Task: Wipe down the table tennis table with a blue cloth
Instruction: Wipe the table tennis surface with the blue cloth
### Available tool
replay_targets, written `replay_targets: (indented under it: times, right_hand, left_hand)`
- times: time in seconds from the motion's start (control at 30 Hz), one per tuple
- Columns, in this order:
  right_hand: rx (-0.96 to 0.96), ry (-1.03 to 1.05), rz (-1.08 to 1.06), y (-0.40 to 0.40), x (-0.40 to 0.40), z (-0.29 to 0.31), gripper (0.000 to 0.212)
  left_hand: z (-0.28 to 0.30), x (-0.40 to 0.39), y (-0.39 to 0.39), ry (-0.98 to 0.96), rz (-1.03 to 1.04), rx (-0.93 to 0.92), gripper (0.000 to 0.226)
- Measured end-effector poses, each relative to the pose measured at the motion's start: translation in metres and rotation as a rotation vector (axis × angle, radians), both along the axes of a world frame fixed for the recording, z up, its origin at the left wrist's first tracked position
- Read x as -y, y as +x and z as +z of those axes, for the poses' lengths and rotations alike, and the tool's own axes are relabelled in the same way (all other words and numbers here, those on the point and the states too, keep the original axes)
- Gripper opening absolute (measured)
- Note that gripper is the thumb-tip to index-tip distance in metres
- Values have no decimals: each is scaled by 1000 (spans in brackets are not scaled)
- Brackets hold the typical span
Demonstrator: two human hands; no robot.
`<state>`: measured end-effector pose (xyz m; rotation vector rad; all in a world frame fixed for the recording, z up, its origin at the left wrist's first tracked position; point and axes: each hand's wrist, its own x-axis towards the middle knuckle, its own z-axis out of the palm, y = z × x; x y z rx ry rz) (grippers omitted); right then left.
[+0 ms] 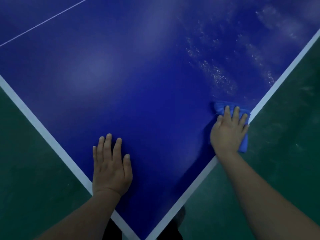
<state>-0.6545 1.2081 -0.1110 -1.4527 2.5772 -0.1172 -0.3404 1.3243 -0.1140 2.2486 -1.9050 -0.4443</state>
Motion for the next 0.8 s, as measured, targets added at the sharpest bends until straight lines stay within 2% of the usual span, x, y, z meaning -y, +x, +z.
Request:
replay_targets:
  times: [0.07,0.1,0.2,0.27,0.33,0.47,0.57,0.63,0.73,0.8]
  right_hand:
    - [-17,-35,-4,24,-11,-1,53]
    - [-22,-50,79,45,-20,0,53]
    - [-23,-30,632,101,-67,-7,53]
    - [0,-18,929,89,-79,-9,50]
    - [-21,-31,913,48,-50,-6,50]
    - [-92,0,376,-41,23,3,50]
    - [-41,-53,168,-26,16,4,50]
    - [-62,-87,295,18,-21,-2,49]
    - [-11,-54,788,67,-88,-10,49]
    - [7,-48,1010,50,-92,-12,48]
  left_hand:
    - [2,1,-1,3,0,-12,65]
    - [2,1,-1,6,-1,-13,65]
    - [2,1,-2,4,-2,-2,65]
    - [2,0,-1,7,-3,3,65]
    - [1,0,-1,7,5,9,65]
    - [2,0,-2,0,2,5,65]
    - [2,0,-2,-2,5,5,65]
    - [1,0,-2,-8,6,6,65]
    - [-1,-1,-1,-21,12,15,64]
    - [-3,0,-1,-32,11,12,63]
